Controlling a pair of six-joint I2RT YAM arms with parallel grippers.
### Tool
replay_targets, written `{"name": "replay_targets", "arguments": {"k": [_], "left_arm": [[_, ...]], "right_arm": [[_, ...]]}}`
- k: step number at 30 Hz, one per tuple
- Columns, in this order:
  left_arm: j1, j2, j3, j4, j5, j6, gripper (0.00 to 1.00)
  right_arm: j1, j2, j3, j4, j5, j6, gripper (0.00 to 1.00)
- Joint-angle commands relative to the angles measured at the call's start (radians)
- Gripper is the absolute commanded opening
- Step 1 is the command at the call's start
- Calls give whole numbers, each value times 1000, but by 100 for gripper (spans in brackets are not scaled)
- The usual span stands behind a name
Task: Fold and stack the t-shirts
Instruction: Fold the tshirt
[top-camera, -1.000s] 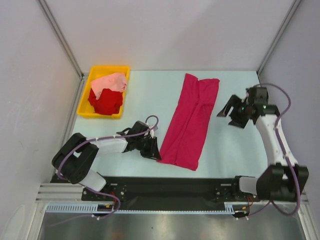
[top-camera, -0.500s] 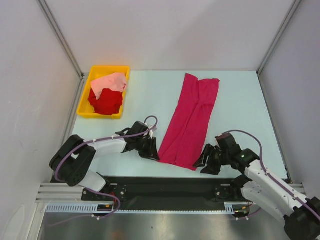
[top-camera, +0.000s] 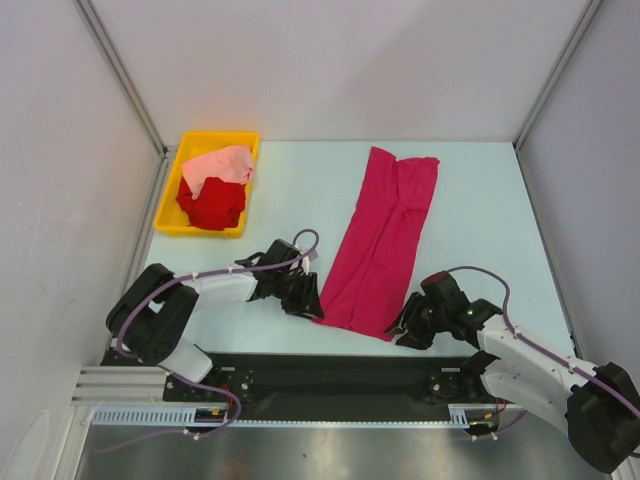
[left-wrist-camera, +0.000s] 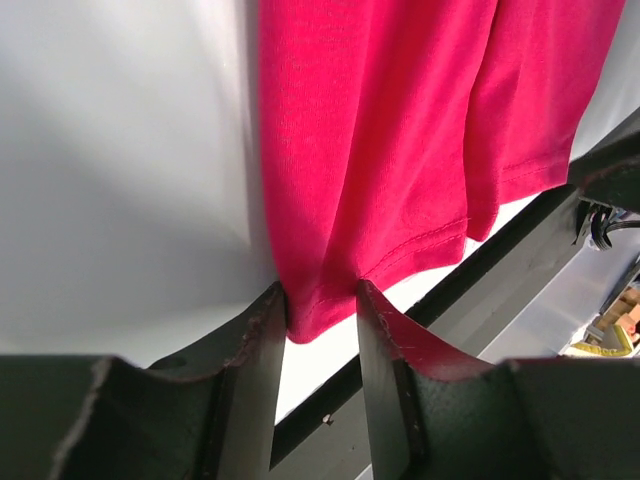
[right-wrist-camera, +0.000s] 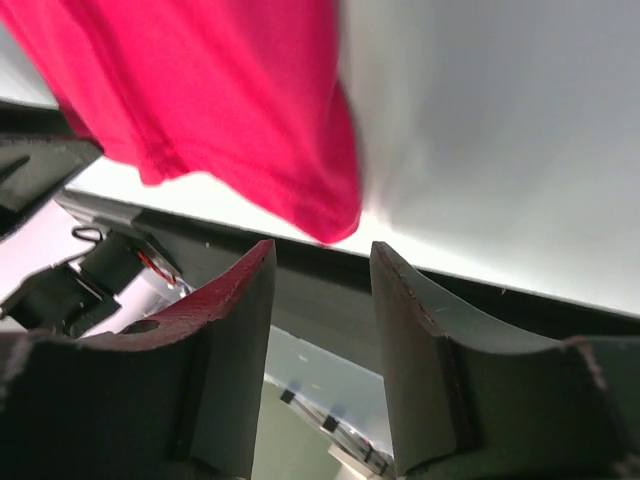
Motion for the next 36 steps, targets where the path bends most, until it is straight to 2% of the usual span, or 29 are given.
{"name": "replay_targets", "arguments": {"k": [1,6,12,14,15,17,18,21,31,36], "left_arm": [[0,42,11,-13,-30,27,40],[1,37,5,-23,-38,27,38],[1,48,5,-4,-20,32,27],[1,48,14,-13,-23,44,23],[1,50,16,-17,-29,55,21],[1,51,22,-21,-30,57,14],[1,51,22,-21,-29,60,12],[0,48,20,-17,-26,58,2],[-26,-8,-12,-13,-24,34,0],[-39,-50,-35,-10,-29,6,0]], "right_arm": [[-20,27,-32,70,6,29,48],[-20,84,-60,128,-19,23,50],[-20,170,-90,208,-39,18,47],[-18,187,-92,240,-39,18,39],[-17,196,-90,242,-36,17,30],[-15,196,-89,236,-28,12,21],[-17,187,-87,230,-26,7,11],[-18,171,-77,193,-8,-5,0],[31,-60,-145,133,26,90,0],[83,-105,-179,121,35,138,0]]}}
